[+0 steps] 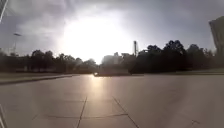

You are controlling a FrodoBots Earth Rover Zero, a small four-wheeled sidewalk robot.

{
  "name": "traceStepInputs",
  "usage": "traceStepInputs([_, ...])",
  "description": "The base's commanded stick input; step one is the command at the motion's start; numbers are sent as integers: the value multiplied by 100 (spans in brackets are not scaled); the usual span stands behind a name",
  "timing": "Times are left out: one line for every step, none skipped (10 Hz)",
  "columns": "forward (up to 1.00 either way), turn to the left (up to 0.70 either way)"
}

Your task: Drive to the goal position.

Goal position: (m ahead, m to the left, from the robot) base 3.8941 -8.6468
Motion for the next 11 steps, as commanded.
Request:
traceStepInputs([70,35])
traceStepInputs([70,35])
traceStepInputs([70,35])
traceStepInputs([70,35])
traceStepInputs([70,35])
traceStepInputs([70,17])
traceStepInputs([70,0])
traceStepInputs([70,0])
traceStepInputs([70,0])
traceStepInputs([70,0])
traceStepInputs([70,0])
